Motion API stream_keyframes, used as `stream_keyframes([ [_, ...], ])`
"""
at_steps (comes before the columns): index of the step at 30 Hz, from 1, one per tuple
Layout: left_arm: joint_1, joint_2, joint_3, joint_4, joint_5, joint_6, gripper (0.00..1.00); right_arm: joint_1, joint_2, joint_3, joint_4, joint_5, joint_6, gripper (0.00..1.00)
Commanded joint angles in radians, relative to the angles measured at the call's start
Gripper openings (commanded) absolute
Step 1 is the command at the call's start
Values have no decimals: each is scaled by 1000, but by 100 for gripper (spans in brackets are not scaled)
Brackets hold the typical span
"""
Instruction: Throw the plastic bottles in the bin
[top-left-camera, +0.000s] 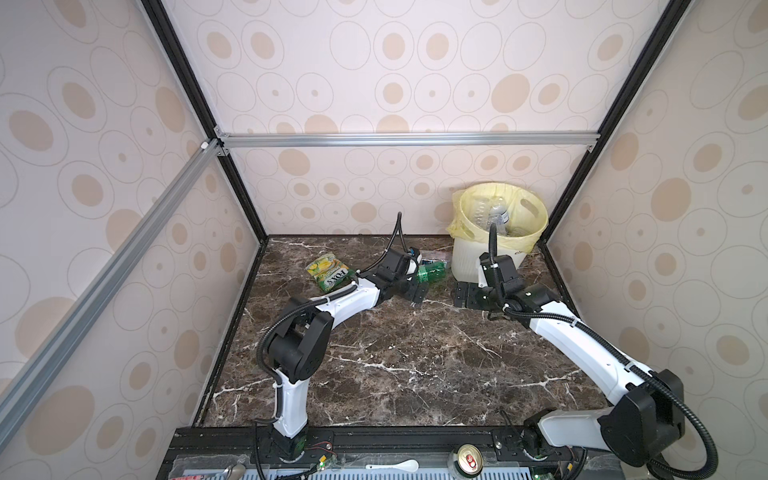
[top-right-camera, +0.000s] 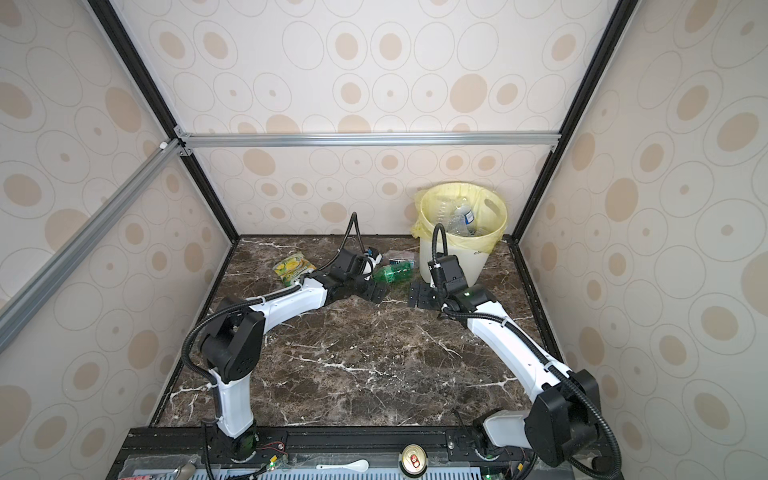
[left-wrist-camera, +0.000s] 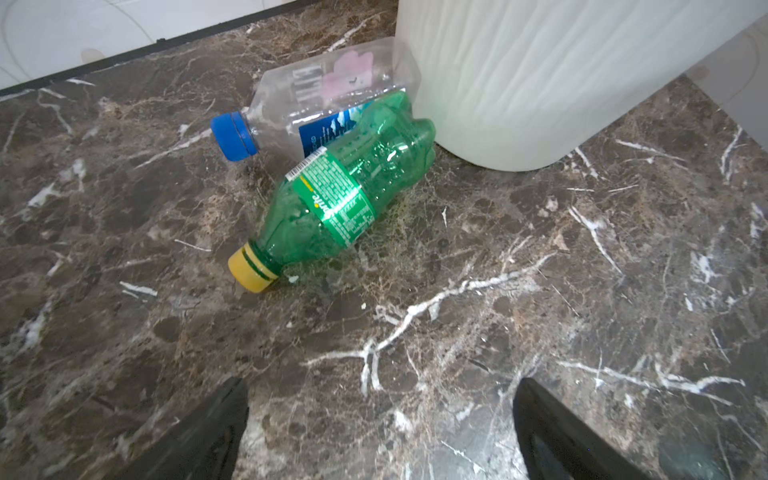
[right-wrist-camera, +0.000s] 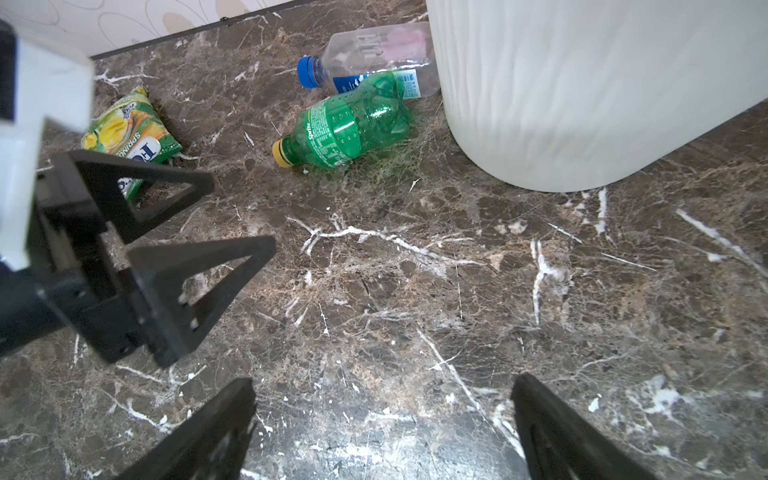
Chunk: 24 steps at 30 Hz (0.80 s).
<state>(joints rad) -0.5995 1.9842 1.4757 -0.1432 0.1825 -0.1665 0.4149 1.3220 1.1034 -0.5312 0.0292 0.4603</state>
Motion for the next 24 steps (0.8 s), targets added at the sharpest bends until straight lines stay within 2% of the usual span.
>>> stream_keyframes([
  [1, 22, 71, 114, 8, 30, 58, 99, 5, -10, -11, 15, 7, 15, 100],
  [13, 59, 323, 362, 13, 105, 69, 97, 0, 80, 76, 24, 4, -17, 100],
  [20, 58, 347, 357, 33, 152, 66, 91, -4, 115, 98, 36, -9, -19, 100],
  [24, 54, 317, 288, 71, 195, 45, 84, -4, 105, 86, 36, -10, -15, 100],
])
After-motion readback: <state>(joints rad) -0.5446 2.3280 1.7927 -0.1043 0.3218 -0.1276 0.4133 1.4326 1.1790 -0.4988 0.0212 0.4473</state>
